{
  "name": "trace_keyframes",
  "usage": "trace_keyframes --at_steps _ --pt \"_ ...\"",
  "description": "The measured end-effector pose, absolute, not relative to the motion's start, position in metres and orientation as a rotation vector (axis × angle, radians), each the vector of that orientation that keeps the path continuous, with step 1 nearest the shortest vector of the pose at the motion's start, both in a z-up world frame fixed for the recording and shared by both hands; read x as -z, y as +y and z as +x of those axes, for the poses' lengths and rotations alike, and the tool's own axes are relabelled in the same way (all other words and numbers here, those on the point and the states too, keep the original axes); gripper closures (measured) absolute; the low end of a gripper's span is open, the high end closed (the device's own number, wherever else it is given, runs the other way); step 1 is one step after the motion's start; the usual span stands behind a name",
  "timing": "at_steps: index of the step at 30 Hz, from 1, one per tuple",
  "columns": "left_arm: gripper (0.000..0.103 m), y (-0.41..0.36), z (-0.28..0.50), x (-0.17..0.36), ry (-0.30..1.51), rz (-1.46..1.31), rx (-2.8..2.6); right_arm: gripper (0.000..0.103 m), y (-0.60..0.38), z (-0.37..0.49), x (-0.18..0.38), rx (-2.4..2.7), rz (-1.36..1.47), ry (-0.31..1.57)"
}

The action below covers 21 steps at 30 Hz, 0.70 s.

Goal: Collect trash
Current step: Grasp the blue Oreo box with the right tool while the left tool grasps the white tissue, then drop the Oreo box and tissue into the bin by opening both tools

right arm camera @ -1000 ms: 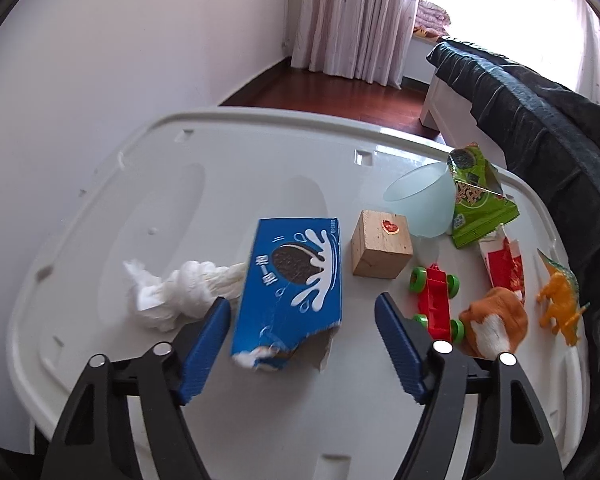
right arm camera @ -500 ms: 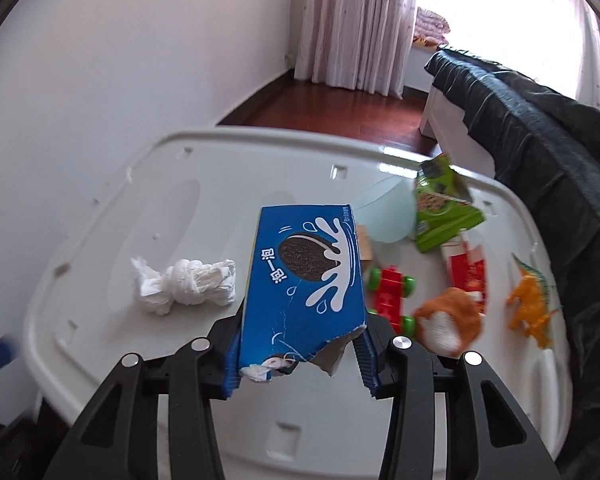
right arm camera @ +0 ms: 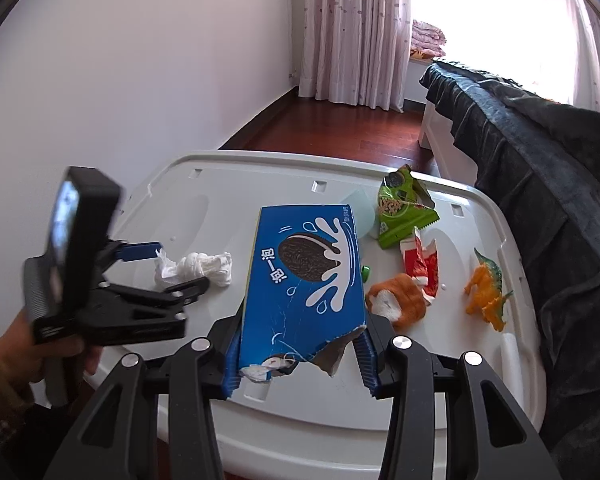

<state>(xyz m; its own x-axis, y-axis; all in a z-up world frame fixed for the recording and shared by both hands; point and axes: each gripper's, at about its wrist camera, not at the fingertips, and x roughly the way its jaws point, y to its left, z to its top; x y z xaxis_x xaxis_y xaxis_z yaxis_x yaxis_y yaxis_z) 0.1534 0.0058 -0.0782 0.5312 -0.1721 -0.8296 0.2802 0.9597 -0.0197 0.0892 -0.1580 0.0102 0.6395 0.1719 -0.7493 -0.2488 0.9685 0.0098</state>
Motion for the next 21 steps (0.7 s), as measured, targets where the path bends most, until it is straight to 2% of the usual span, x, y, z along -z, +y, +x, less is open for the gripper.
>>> trace_keyframes --at_steps 2,3,4,5,6,9,21 --pt "0.026 0.006 0.161 0.086 1.004 0.091 0.247 0.058 -0.159 0.089 -0.009 -0.244 -0.101 0.847" --pt "0.038 0.007 0.164 0.088 1.019 0.072 0.246 0.058 -0.159 0.089 -0.008 -0.244 -0.103 0.848" --pt "0.044 0.008 0.167 0.091 1.043 0.052 0.243 0.058 -0.158 0.087 -0.008 -0.242 -0.105 0.847" --pt "0.044 0.008 0.166 0.091 1.031 0.042 0.23 0.058 -0.159 0.088 -0.008 -0.242 -0.105 0.847" --pt "0.052 0.008 0.165 0.091 1.028 0.045 0.224 0.058 -0.16 0.088 -0.007 -0.242 -0.101 0.849" --pt "0.059 0.008 0.159 0.089 1.014 0.042 0.198 0.058 -0.162 0.088 -0.008 -0.239 -0.097 0.846" --pt "0.06 0.01 0.091 0.055 0.948 -0.059 0.151 0.058 -0.17 0.059 -0.021 -0.237 -0.065 0.818"
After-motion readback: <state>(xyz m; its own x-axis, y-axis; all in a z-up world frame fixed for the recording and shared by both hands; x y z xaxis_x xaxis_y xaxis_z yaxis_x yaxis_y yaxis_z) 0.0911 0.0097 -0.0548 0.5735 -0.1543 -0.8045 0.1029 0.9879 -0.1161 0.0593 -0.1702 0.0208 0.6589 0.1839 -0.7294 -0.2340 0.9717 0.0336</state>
